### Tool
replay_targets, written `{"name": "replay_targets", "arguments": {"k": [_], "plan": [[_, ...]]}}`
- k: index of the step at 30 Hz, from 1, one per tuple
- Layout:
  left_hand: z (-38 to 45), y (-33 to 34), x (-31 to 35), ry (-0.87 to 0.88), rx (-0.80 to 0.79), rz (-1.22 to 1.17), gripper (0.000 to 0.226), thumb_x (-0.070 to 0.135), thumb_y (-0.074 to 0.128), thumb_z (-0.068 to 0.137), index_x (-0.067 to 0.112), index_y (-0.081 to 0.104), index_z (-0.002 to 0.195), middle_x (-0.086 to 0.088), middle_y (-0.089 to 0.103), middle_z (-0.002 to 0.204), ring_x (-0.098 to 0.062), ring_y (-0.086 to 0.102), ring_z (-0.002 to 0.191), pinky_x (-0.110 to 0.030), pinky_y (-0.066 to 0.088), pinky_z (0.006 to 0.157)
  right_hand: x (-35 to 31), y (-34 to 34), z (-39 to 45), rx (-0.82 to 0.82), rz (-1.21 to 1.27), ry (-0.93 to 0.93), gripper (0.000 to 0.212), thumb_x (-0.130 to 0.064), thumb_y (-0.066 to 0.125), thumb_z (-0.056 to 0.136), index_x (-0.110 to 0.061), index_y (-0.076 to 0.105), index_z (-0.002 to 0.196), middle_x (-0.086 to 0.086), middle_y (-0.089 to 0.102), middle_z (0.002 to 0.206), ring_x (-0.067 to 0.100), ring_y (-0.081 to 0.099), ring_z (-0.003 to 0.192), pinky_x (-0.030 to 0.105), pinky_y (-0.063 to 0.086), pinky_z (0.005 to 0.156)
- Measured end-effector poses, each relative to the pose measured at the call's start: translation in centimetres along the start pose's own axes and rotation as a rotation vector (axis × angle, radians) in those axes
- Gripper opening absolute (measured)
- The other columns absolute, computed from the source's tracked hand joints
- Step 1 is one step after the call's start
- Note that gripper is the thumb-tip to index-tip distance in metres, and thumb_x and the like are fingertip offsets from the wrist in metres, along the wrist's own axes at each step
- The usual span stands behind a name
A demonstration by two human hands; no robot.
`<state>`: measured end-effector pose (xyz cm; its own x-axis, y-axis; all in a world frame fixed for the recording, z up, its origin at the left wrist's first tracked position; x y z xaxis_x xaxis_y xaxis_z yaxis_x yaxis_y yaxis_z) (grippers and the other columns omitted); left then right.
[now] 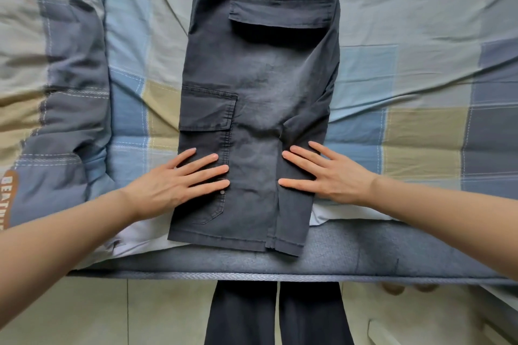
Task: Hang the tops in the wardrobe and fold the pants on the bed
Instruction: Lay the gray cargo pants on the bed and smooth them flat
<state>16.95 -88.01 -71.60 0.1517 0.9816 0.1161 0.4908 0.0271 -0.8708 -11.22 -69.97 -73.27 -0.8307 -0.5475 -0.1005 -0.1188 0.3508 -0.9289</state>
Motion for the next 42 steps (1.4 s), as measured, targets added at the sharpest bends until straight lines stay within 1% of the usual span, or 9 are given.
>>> {"name": "replay_targets", "arguments": {"k": [8, 11, 13, 16, 19, 26, 35, 39, 42], "plan": [[-0.3, -0.1, -2.0, 0.068, -0.067, -0.114, 0.081, 0.004, 0.024, 0.081, 0.037, 0.014, 0.155, 0.011, 0.008, 0.162, -0.022, 0.007, 0.150, -0.045, 0.003, 0.120, 0.6, -0.6, -0.7, 0.028, 0.218, -0.002, 0.066, -0.017, 0.055, 0.085, -0.034, 0.037, 0.146, 0.016, 0.026, 0.155, 0.032, 0.028, 0.143, 0.051, 0.026, 0.114], [0.2, -1.3, -1.8, -0.096, -0.128, -0.695, 0.094, 0.000, 0.037, 0.066, 0.051, 0.031, 0.145, 0.027, 0.018, 0.156, 0.005, 0.001, 0.147, -0.029, -0.004, 0.122, 0.5, -1.0, -1.4, 0.013, 0.479, 0.102, 0.059, -0.016, 0.054, 0.089, -0.033, 0.040, 0.145, 0.003, 0.024, 0.157, 0.018, 0.020, 0.146, 0.040, 0.015, 0.120], [0.9, -2.9, -3.1, -0.293, -0.075, -1.280, 0.074, 0.011, 0.040, 0.066, 0.054, 0.060, 0.123, 0.025, 0.051, 0.139, 0.012, 0.034, 0.134, -0.015, 0.022, 0.115, 0.6, -1.6, -2.0, 0.073, 0.996, 0.365, 0.049, -0.012, 0.046, 0.088, -0.027, 0.057, 0.133, -0.007, 0.040, 0.148, 0.003, 0.031, 0.139, 0.024, 0.017, 0.118], [1.9, -3.6, -6.1, -0.576, 0.175, -1.853, 0.032, 0.033, 0.054, 0.093, 0.025, 0.069, 0.120, -0.001, 0.071, 0.117, -0.017, 0.065, 0.109, -0.030, 0.053, 0.092, 2.7, -1.9, -2.0, 0.403, 1.819, 0.901, 0.031, -0.004, 0.049, 0.090, -0.017, 0.076, 0.083, -0.003, 0.072, 0.092, 0.003, 0.063, 0.089, 0.020, 0.046, 0.088], [2.4, -2.6, -7.0, -0.914, 0.374, -2.071, 0.027, 0.027, 0.055, 0.098, 0.008, 0.065, 0.116, -0.011, 0.071, 0.114, -0.021, 0.069, 0.098, -0.034, 0.056, 0.087, 4.1, -0.8, -1.2, 0.407, 2.055, 1.189, 0.024, -0.017, 0.050, 0.097, -0.009, 0.070, 0.085, 0.008, 0.069, 0.093, 0.014, 0.064, 0.085, 0.028, 0.048, 0.086], [1.7, -1.0, -3.0, -1.078, 0.499, -1.845, 0.013, 0.015, 0.070, 0.088, 0.017, 0.072, 0.101, 0.007, 0.076, 0.097, -0.001, 0.070, 0.086, -0.008, 0.050, 0.069, 3.4, 0.8, -2.1, 0.296, 1.989, 1.125, 0.032, -0.026, 0.050, 0.098, -0.008, 0.076, 0.091, 0.006, 0.074, 0.104, 0.019, 0.068, 0.103, 0.025, 0.051, 0.091], [-0.7, 0.3, 4.8, -1.035, 0.090, -1.928, 0.012, 0.021, 0.065, 0.092, 0.009, 0.070, 0.092, 0.001, 0.073, 0.083, -0.013, 0.065, 0.078, -0.019, 0.047, 0.069, -3.5, 2.5, -8.4, 0.074, 2.042, 1.100, 0.046, -0.035, 0.061, 0.085, 0.009, 0.069, 0.093, 0.014, 0.072, 0.103, 0.029, 0.066, 0.102, 0.043, 0.044, 0.096], [-1.8, -0.6, 3.4, -1.108, 0.314, -1.252, 0.026, 0.016, 0.072, 0.085, 0.020, 0.055, 0.105, 0.004, 0.062, 0.092, -0.016, 0.058, 0.082, -0.027, 0.046, 0.074, -0.6, -0.8, -7.7, 0.210, 1.243, 1.084, 0.011, -0.011, 0.054, 0.091, -0.013, 0.064, 0.095, -0.003, 0.065, 0.094, 0.010, 0.058, 0.089, 0.036, 0.044, 0.083], [-1.5, -2.9, 1.5, -0.713, 0.414, -0.527, 0.055, 0.000, 0.050, 0.081, 0.019, 0.045, 0.132, -0.009, 0.057, 0.130, -0.033, 0.055, 0.120, -0.042, 0.039, 0.098, 1.6, -4.5, -6.3, 0.382, 0.446, 0.785, 0.045, 0.006, 0.040, 0.084, -0.004, 0.057, 0.124, 0.017, 0.058, 0.124, 0.035, 0.053, 0.117, 0.045, 0.042, 0.098]]}}
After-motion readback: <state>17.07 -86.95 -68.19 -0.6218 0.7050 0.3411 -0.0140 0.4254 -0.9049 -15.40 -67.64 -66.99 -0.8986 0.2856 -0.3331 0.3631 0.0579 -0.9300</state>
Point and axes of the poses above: each hand's wrist, its own z-axis towards the middle knuckle, its own y-axis out of the palm, x = y × z, the point moved 3 cm from there along z, towards the middle knuckle
